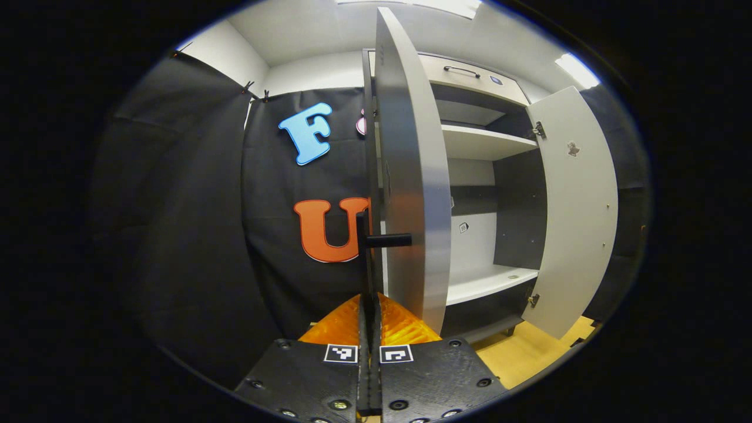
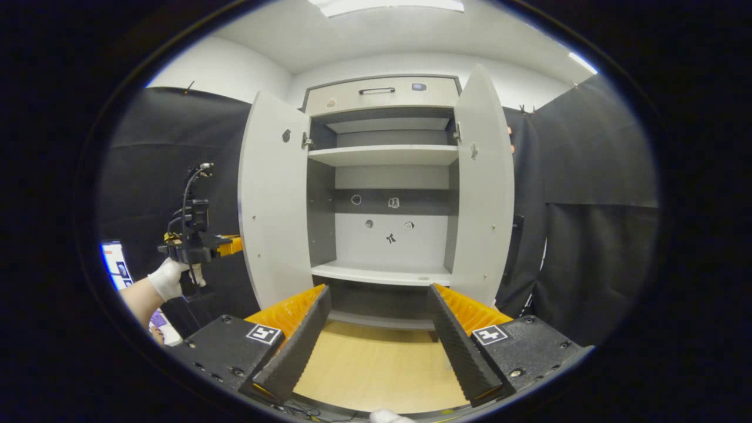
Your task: Open the right door of the double-door shoe cabinet with the right hand, and open the left door with the left hand.
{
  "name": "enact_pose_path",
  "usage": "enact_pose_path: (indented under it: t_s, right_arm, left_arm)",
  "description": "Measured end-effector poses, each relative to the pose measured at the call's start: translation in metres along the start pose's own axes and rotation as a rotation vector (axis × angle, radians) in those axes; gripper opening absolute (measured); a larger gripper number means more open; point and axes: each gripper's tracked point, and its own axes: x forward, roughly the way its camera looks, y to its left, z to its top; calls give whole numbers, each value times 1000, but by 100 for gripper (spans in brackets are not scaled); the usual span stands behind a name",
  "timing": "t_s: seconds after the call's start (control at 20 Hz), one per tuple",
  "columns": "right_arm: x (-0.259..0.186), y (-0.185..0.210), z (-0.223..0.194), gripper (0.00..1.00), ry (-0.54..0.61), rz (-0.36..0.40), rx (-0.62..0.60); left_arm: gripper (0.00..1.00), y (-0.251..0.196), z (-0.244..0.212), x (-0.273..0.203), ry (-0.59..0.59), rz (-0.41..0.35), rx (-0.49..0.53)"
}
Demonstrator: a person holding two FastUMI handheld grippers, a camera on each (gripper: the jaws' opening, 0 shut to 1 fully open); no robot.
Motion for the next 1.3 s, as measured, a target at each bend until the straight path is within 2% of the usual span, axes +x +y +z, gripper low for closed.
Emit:
enact_pose_path:
  t_s: [0.3,0.6,0.7,0.75,0.95,1.1,1.3]
  right_arm:
    - [-7,5,3,100,-9,-4,-15]
    - [-13,2,8,100,-16,-18,-16]
    - [-14,0,9,100,-16,-25,-16]
    - [-14,0,10,100,-16,-27,-16]
    - [-17,-6,11,100,-16,-37,-18]
    - [-20,-14,12,100,-19,-49,-13]
    - [-27,-34,15,100,-27,-72,-16]
  left_arm:
    - [0,0,-1,-16,20,5,6]
    - [0,-1,-5,-76,43,78,64]
    - [40,-5,-4,-96,49,102,46]
    - [46,-11,-4,-107,52,106,29]
    - [96,-37,0,-138,52,116,-3]
    - [95,-49,9,-155,38,153,-25]
    - [96,-79,14,-171,35,133,-35]
